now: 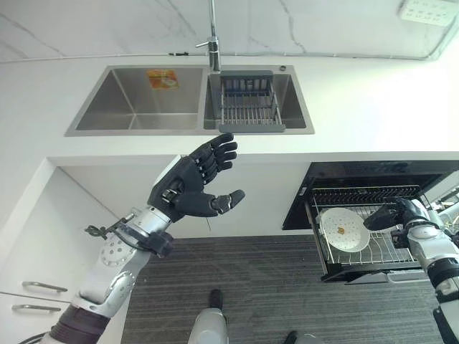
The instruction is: Place the dishes in the dishwasher.
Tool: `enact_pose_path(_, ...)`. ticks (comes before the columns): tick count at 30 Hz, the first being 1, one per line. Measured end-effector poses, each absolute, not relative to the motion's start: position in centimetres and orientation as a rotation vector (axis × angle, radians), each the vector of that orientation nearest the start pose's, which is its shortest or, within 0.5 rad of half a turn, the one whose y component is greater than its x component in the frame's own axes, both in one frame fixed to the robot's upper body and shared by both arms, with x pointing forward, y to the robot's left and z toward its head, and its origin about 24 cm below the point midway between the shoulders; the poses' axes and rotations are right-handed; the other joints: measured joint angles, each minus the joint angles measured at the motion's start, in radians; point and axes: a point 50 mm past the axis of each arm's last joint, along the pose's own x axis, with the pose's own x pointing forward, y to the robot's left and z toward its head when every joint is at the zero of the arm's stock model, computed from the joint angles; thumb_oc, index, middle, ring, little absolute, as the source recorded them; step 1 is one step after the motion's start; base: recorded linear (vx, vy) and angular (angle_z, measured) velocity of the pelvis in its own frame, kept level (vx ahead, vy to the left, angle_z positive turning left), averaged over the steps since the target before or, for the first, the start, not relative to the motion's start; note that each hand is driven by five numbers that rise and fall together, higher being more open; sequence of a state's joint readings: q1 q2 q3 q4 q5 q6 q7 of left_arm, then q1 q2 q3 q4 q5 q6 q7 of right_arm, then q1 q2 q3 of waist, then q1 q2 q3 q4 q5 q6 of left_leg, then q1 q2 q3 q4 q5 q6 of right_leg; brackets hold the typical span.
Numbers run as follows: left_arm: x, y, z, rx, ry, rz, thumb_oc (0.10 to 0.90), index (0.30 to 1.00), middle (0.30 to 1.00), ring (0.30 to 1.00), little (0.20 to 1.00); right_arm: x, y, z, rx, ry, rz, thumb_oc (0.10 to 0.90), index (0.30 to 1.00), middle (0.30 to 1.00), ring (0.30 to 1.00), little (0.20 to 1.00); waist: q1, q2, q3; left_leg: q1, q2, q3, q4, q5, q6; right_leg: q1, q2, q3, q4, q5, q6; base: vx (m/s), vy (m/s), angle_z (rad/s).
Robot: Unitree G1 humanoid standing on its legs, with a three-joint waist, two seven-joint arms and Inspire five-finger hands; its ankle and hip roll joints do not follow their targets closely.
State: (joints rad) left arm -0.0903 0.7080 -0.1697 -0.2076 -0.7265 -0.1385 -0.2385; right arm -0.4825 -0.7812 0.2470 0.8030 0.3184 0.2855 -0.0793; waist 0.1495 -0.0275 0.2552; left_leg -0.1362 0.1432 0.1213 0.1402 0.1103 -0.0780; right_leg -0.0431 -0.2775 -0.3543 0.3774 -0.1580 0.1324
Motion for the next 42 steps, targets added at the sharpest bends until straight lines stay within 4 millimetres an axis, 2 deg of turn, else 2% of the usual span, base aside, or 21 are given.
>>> enact_pose_path(3, 25.1, 19.7, 13.6, -0.023, -0.278, -0.506, 0.8, 0.9, 0.9, 0.9, 0.9, 28.8, -34.4, 4.4, -0.478, 0.591, -0.314, 0.8, 0.9, 0.9, 0.9, 0.9, -0.02, -0.011, -0.009, 0.02, 0.015, 0.02, 0.001, -0.006, -0.005, 0.008, 0.016, 0.022, -0.012, 0.006, -0.005, 0.0, 0.005, -0.22)
enact_pose_path(4, 25.1, 19.7, 13.6, -0.024, -0.28, -0.505, 0.8, 0.9, 0.9, 0.9, 0.9, 28.5, -34.5, 4.3, -0.463, 0.603, -0.319, 0.8, 0.9, 0.9, 0.9, 0.9, -0.046, -0.017, -0.011, 0.022, 0.017, 0.019, 0.001, -0.006, -0.005, 0.009, 0.018, 0.021, -0.015, 0.006, -0.004, 0.01, 0.01, -0.11)
enact_pose_path(6, 25.0, 20.0, 13.6, -0.026, -0.281, -0.489, 0.8, 0.9, 0.9, 0.9, 0.9, 27.7, -34.7, 4.3, -0.428, 0.599, -0.331, 0.8, 0.9, 0.9, 0.9, 0.9, -0.062, -0.024, -0.016, 0.033, 0.02, 0.031, -0.001, -0.01, -0.007, 0.016, 0.02, 0.033, -0.017, 0.007, -0.004, 0.0, 0.01, -0.16)
enact_pose_path(9, 24.5, 20.6, 13.8, -0.015, -0.295, -0.456, 0.8, 0.9, 0.9, 0.9, 0.9, 25.0, -36.1, 3.6, -0.368, 0.638, -0.388, 0.8, 0.9, 0.9, 0.9, 0.9, -0.101, -0.037, -0.031, 0.052, 0.032, 0.052, -0.003, -0.018, -0.012, 0.011, 0.028, 0.053, -0.023, 0.01, -0.006, -0.01, 0.02, -0.24)
enact_pose_path(12, 23.9, 21.7, 13.4, -0.033, -0.293, -0.399, 0.8, 0.9, 0.9, 0.9, 0.9, 22.3, -37.4, 3.4, -0.339, 0.668, -0.448, 0.8, 0.9, 0.9, 0.9, 0.9, -0.134, -0.033, -0.06, 0.056, 0.037, 0.074, -0.005, -0.024, -0.011, -0.003, 0.03, 0.077, -0.023, 0.011, -0.004, -0.02, 0.01, -0.22)
enact_pose_path(16, 23.7, 22.2, 13.4, -0.028, -0.294, -0.379, 0.8, 0.9, 0.9, 0.9, 0.9, 20.2, -38.4, 2.5, -0.336, 0.734, -0.522, 0.8, 0.9, 0.9, 0.9, 0.9, -0.176, -0.031, -0.067, 0.071, 0.05, 0.098, -0.006, -0.025, -0.013, -0.009, 0.043, 0.102, -0.024, 0.017, -0.008, -0.01, -0.004, -0.21)
enact_pose_path(20, 23.4, 22.4, 13.0, -0.031, -0.278, -0.374, 0.8, 0.9, 0.9, 0.9, 0.9, 18.5, -39.1, 2.1, -0.296, 0.752, -0.586, 0.8, 0.9, 0.9, 0.9, 0.9, -0.181, -0.016, -0.079, 0.074, 0.055, 0.116, -0.019, -0.027, -0.017, -0.02, 0.044, 0.111, -0.022, 0.012, -0.003, -0.01, -0.01, -0.08)
enact_pose_path(25, 23.4, 22.4, 13.1, -0.031, -0.279, -0.371, 0.8, 0.9, 0.9, 0.9, 0.9, 17.5, -38.4, 0.4, -0.258, 0.83, -0.588, 0.8, 0.9, 0.9, 0.9, 0.9, -0.177, -0.014, -0.087, 0.083, 0.063, 0.128, -0.024, -0.028, -0.017, -0.021, 0.05, 0.126, -0.02, 0.01, -0.008, 0.01, -0.011, -0.08)
enact_pose_path(29, 23.4, 22.3, 12.9, -0.034, -0.276, -0.368, 0.8, 0.9, 0.9, 0.9, 0.9, 15.4, -38.8, -3.2, -0.18, 1.01, -0.639, 0.8, 0.9, 0.9, 0.9, 0.9, -0.158, -0.019, -0.098, 0.083, 0.061, 0.124, -0.021, -0.026, -0.016, -0.014, 0.053, 0.121, -0.019, 0.013, -0.007, 0.04, -0.036, 0.04)
enact_pose_path(32, 23.4, 21.8, 12.4, -0.045, -0.265, -0.381, 0.8, 0.9, 0.9, 0.9, 0.9, 13.0, -39.0, -5.6, -0.115, 1.174, -0.679, 0.8, 0.9, 0.9, 0.9, 0.9, -0.137, -0.019, -0.11, 0.084, 0.06, 0.113, -0.022, -0.027, -0.016, 0.001, 0.052, 0.104, -0.022, 0.014, -0.011, 0.05, -0.041, 0.12)
enact_pose_path(36, 23.6, 21.6, 12.1, -0.048, -0.241, -0.387, 0.8, 0.9, 0.9, 0.9, 0.9, 12.6, -39.0, -6.6, -0.023, 1.213, -0.729, 0.8, 0.9, 0.9, 0.9, 0.9, -0.116, -0.01, -0.115, 0.085, 0.058, 0.094, -0.024, -0.024, -0.021, 0.015, 0.051, 0.088, -0.022, 0.008, -0.005, 0.05, -0.051, 0.13)
enact_pose_path(39, 23.6, 20.9, 11.6, -0.056, -0.213, -0.415, 0.8, 0.9, 0.9, 0.9, 0.9, 11.1, -39.0, -7.6, 0.022, 1.271, -0.791, 0.8, 0.9, 0.9, 0.9, 0.9, -0.071, 0.001, -0.124, 0.079, 0.058, 0.092, -0.033, -0.024, -0.021, 0.02, 0.04, 0.069, -0.02, 0.0, -0.012, 0.06, -0.074, 0.21)
enact_pose_path(42, 23.5, 20.2, 10.8, -0.053, -0.167, -0.443, 0.8, 0.9, 0.9, 0.9, 0.9, 10.3, -37.9, -8.9, 0.076, 1.327, -0.812, 0.8, 0.9, 0.9, 0.9, 0.9, -0.03, 0.008, -0.132, 0.076, 0.056, 0.091, -0.035, -0.023, -0.02, 0.025, 0.032, 0.045, -0.024, -0.004, -0.012, 0.07, -0.067, 0.23)
